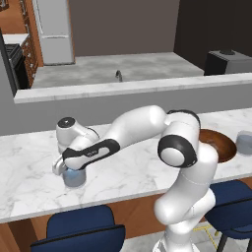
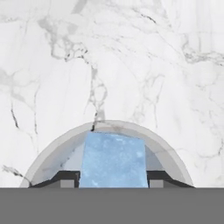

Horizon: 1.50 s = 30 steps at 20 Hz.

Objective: There are four ice cubes in the ice bowl. Place two ice cubes in each glass of water.

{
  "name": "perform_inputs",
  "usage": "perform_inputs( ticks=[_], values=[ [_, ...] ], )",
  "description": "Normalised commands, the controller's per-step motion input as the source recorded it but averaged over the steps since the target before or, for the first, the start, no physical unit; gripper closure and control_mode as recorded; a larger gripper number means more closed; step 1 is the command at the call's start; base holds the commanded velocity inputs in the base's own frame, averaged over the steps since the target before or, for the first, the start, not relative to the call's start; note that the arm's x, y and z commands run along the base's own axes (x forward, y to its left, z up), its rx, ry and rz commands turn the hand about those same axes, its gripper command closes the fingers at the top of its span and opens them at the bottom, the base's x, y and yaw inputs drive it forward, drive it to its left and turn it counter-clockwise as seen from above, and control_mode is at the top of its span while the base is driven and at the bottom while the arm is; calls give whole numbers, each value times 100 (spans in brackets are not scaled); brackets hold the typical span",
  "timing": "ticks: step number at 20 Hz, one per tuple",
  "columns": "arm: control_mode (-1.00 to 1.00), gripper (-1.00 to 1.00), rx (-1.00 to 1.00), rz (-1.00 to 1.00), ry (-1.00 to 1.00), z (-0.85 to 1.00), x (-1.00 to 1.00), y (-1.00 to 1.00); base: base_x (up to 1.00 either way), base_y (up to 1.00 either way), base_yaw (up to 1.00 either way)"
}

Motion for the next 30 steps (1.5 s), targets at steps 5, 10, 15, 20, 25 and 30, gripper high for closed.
perform_inputs(
  ticks=[5, 10, 15, 20, 25, 30],
  values=[
    [-100, 100, 1, 0, 0, 3, 0, 0, 0, 0, 0],
    [-100, -100, 1, 0, 0, 6, 0, 0, 0, 0, 0],
    [-100, -100, 1, 0, 0, 7, -3, -1, 0, 0, 0],
    [-100, -100, 2, 0, 0, 10, -6, -5, 0, 0, 0],
    [-100, -100, 5, 0, -1, 24, -9, -13, 0, 0, 0],
    [-100, -100, 12, 0, -8, 70, -52, -36, 0, 0, 0]
  ],
)
